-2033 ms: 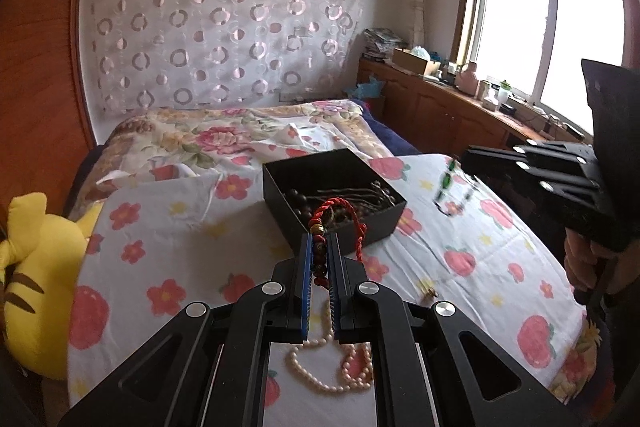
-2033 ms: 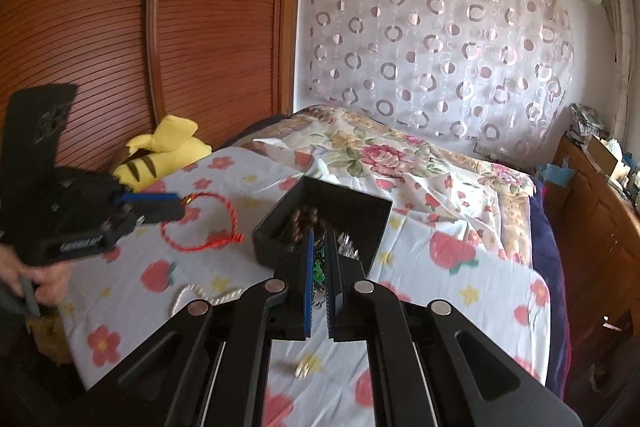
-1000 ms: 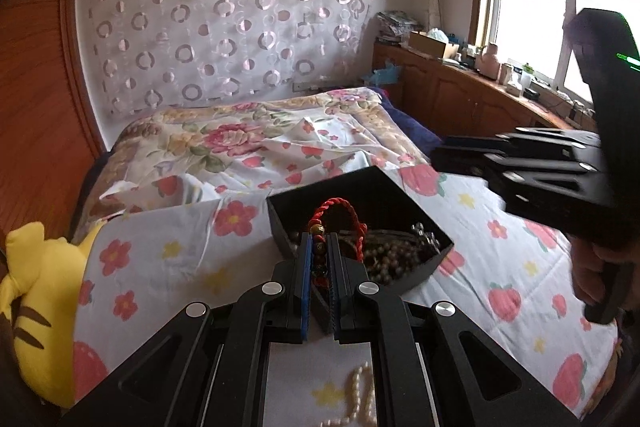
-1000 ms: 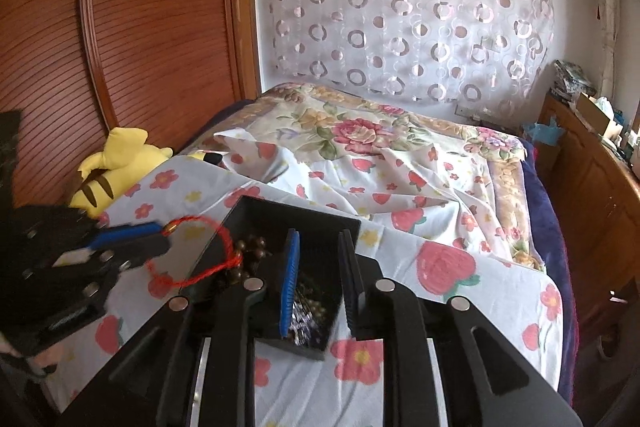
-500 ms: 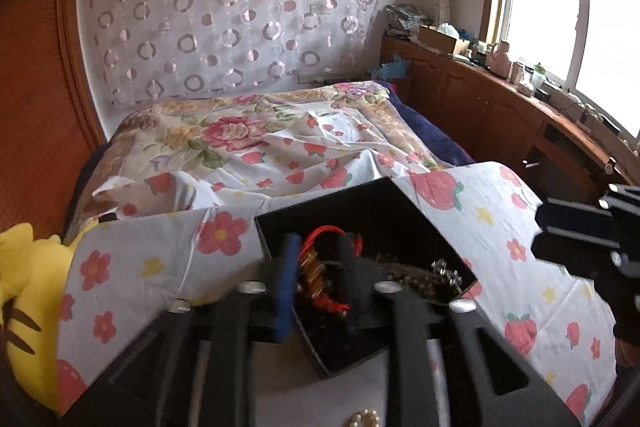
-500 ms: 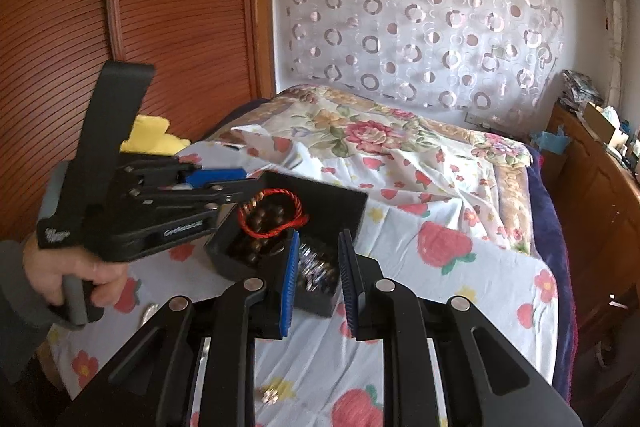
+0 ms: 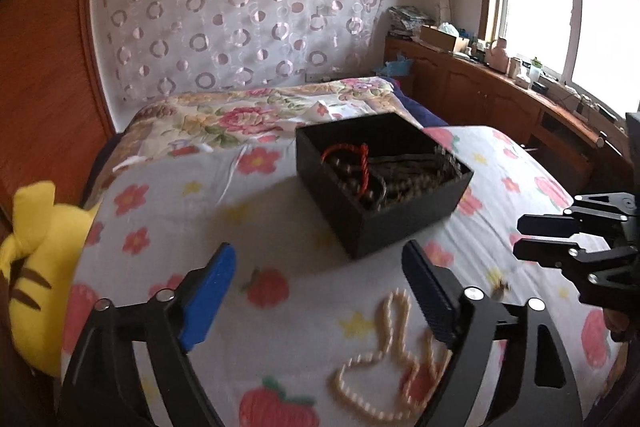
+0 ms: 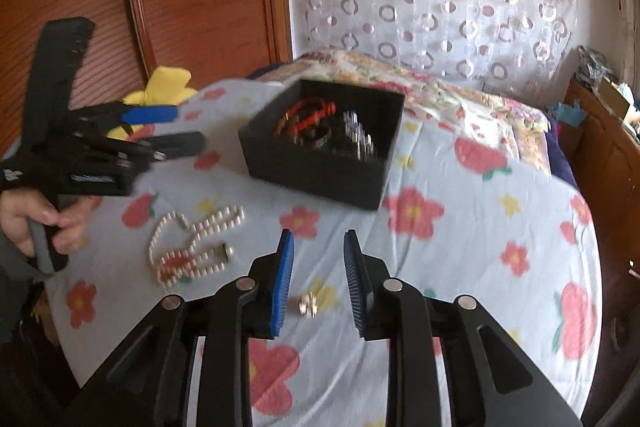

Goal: Organize jewelry
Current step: 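Reach the right tool to the small ring and close on it, then lift the pearl necklace with the left tool while the right tool holds the ring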

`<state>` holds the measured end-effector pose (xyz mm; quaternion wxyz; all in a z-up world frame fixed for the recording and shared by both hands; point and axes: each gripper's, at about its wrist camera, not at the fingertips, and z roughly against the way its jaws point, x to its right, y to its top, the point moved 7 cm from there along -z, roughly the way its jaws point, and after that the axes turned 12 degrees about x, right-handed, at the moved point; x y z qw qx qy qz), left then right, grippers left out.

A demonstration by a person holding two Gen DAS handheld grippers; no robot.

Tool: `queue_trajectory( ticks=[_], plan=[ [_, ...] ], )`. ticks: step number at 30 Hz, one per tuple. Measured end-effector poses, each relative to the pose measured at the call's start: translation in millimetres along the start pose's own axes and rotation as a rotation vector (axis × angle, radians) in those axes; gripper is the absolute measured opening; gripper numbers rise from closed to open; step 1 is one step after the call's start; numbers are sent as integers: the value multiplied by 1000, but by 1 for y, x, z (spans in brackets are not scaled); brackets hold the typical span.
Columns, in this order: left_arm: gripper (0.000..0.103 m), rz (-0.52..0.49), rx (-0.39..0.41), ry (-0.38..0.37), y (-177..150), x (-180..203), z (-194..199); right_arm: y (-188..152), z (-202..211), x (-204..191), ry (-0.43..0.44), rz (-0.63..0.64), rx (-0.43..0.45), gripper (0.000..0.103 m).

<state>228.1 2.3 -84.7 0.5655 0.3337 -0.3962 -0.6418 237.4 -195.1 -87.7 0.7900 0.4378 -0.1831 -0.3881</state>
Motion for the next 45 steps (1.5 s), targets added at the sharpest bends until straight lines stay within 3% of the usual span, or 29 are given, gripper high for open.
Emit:
queue_trajectory(
  ticks=[4,10,18,21,29,32,37,39,45],
  plan=[
    [89,25,7,-4,-12,-7,14,-15,-3,0,6,-12,-39,28],
    [89,25,-46,-27,-38,-7,29,-34,-10,-8,20,18,-114,28],
    [89,11,-79,-44,-62,-1,44,-39,-17,-14,-1,61,-130,28],
    [89,-2,-103,-42,-68,-1,43,-37,-18,-9,-20,39,-123,11],
    [89,-13,-106,-50,-69,2,42,-39,-18,-8,-13,18,-110,11],
    [76,-8,-111,-70,-69,4,43,-39,-18,-9,-16,21,-110,11],
    [40,-2,-128,-91,-67,10,40,-38,-17,-7,-7,4,-109,11],
    [34,-8,-133,-95,-64,13,37,-38,-16,-7,-8,6,-109,11],
    [34,-56,-170,-70,-61,19,22,-38,-16,-7,-9,7,-109,11]
  ],
)
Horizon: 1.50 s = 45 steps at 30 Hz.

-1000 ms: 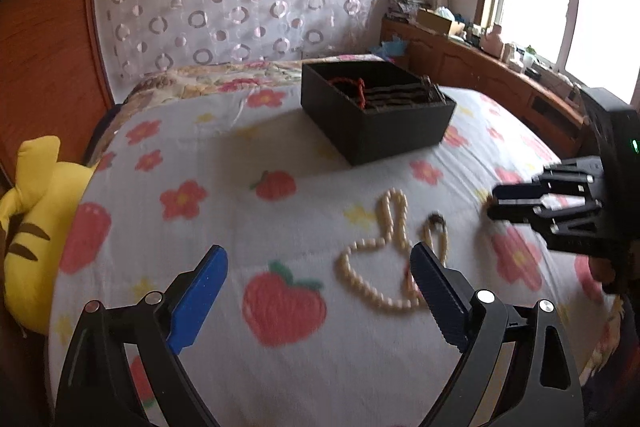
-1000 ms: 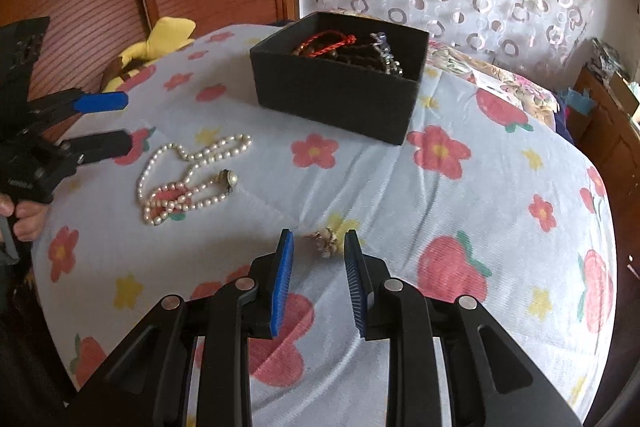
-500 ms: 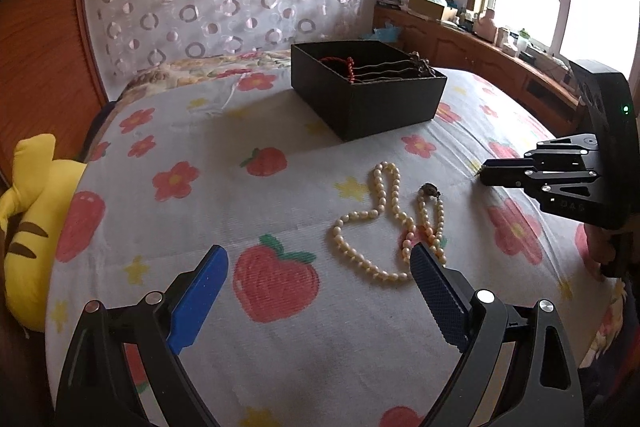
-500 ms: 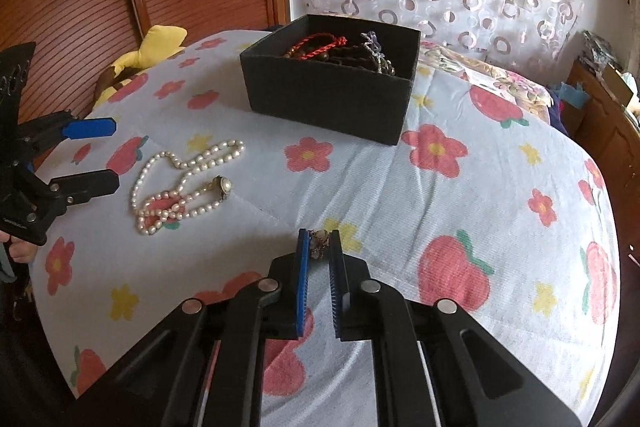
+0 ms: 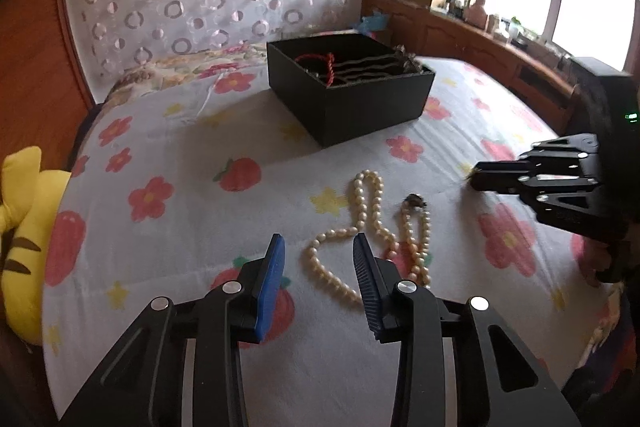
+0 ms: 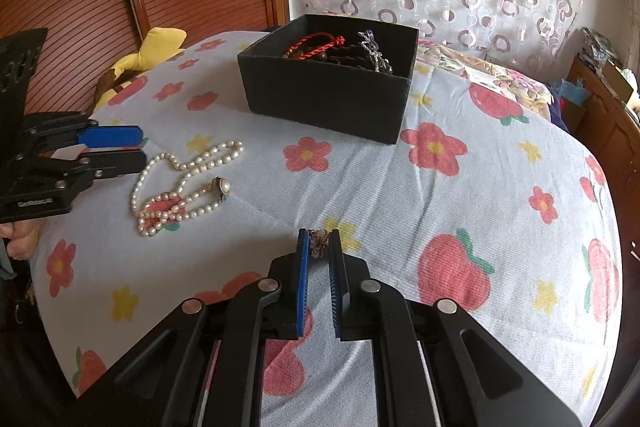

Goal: Organize jewelry
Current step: 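Lift the pearl necklace with the left tool while the right tool holds the ring, then lower the ring into the box with the right tool while the left lowers the necklace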

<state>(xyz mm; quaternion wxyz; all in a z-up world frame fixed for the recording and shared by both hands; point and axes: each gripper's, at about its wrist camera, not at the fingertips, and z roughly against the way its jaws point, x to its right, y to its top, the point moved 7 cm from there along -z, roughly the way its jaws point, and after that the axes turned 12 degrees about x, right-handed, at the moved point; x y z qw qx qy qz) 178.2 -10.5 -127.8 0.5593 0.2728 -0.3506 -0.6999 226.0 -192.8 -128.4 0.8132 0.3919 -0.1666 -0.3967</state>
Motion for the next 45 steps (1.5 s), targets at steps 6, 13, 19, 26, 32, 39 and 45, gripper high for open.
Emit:
queue_trajectory(
  ticks=[6,13,19,26,32,39,45],
  plan=[
    [33,-24,-45,13,-4,-2,-12,0,0,1,-3,4,0,11],
    [4,-29,-52,-48,-3,6,-10,0,0,1,-2,4,-1,11],
    [4,-46,17,-63,5,17,11,0,-1,0,-3,4,0,11],
    [4,-24,155,-77,41,27,55,0,0,0,-2,3,0,11],
    [4,-31,237,-65,69,33,77,0,0,0,-4,5,-1,11],
    [4,-26,314,-43,106,30,94,6,5,-4,-1,17,33,11],
    [4,-52,387,-30,143,32,113,35,31,-10,22,28,113,11]
  ],
)
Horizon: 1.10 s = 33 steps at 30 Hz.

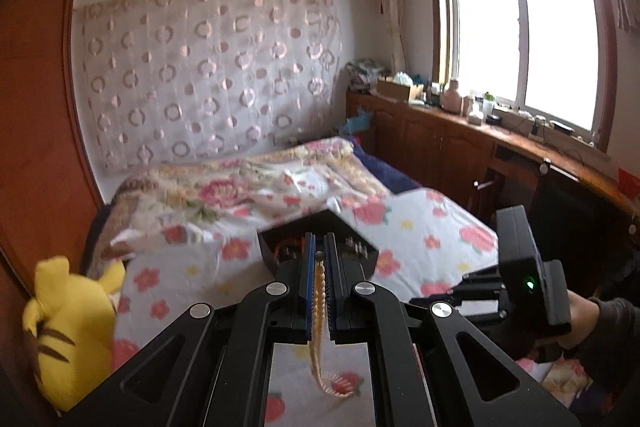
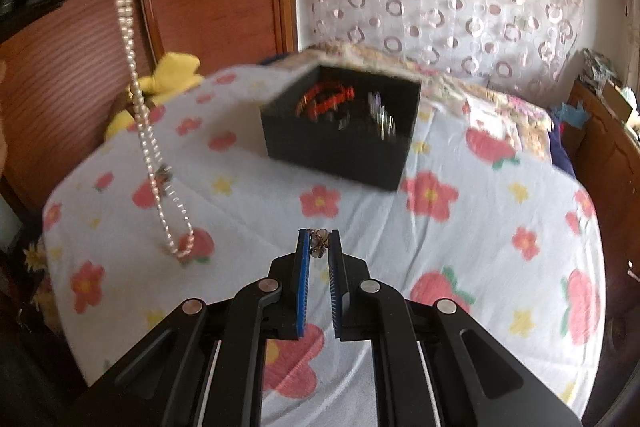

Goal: Organize jewelry
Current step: 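Lower the ring into the box with the right tool while the left lowers the necklace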

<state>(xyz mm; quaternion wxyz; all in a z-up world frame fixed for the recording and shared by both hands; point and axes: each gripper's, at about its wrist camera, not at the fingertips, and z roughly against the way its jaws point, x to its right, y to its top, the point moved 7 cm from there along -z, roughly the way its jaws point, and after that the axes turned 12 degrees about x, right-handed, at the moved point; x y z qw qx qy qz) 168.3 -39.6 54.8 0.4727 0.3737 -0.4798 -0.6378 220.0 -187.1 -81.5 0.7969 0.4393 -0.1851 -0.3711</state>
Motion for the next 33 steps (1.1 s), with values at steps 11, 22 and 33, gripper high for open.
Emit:
queue_trajectory(
  ticks=[11,22,33],
  plan=[
    [4,-13,102,-4,75,-5,-20,74,24,11,40,12,127,11],
    [4,-19,44,-22,74,-14,-96,111,-19,43,67,4,143,11],
    [4,51,-118,-9,-6,-48,-161,107,-86,63,78,4,70,11]
  ],
)
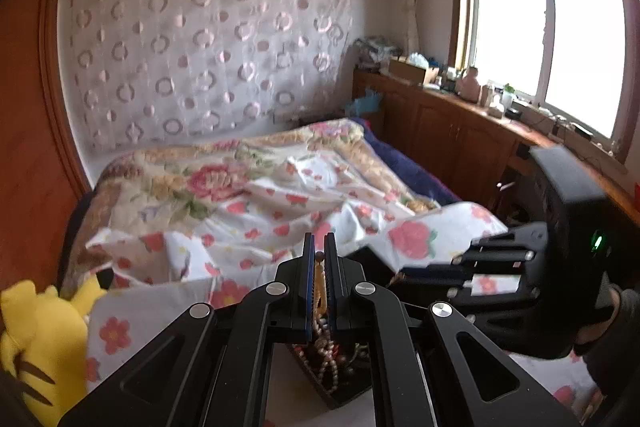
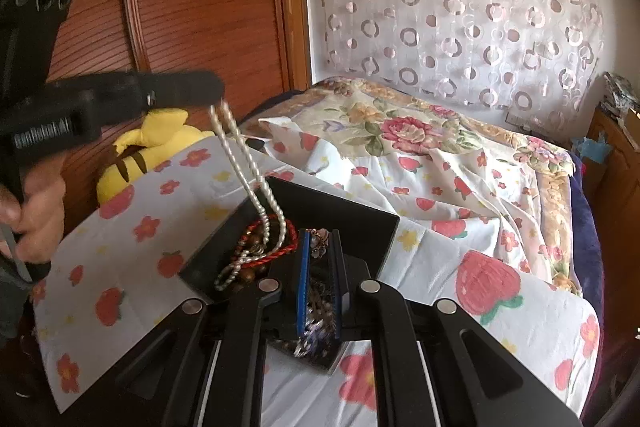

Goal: Organize jewelry
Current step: 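Lower the ring into the box with the right tool while the left lowers the necklace, then open both tools and withdraw them from the black box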

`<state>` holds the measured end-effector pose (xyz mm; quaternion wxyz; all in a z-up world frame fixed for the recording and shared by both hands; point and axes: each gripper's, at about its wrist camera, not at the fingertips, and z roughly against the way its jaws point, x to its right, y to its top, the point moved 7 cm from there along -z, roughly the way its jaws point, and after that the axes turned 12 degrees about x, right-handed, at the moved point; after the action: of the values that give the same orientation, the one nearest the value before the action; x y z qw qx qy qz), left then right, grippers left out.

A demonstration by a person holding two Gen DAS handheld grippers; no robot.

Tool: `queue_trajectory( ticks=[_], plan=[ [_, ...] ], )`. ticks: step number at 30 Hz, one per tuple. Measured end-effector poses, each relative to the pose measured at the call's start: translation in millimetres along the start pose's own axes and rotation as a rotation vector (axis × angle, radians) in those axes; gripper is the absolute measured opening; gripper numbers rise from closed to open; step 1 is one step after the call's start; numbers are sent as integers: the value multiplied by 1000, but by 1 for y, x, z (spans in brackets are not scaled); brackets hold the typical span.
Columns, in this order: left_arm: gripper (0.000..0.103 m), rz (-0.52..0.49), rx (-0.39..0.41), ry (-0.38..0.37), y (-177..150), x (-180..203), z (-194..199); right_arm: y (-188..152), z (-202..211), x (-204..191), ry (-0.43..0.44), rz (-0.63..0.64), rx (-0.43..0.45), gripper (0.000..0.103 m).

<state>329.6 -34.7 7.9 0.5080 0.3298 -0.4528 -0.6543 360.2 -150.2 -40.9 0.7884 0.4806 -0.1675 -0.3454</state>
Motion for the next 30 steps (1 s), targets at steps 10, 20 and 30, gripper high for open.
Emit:
queue_trajectory(
  ticks=[10,20,30],
  plan=[
    [4,35,-83,14,-41,-21,-28,3,-28,12,-4,-46,-15,20],
    [4,35,-84,11,-47,-15,-23,10,-10,15,-43,-71,20,39],
    [68,10,-40,65,-51,5,17,-3,42,7,-109,-116,60,39]
  ],
)
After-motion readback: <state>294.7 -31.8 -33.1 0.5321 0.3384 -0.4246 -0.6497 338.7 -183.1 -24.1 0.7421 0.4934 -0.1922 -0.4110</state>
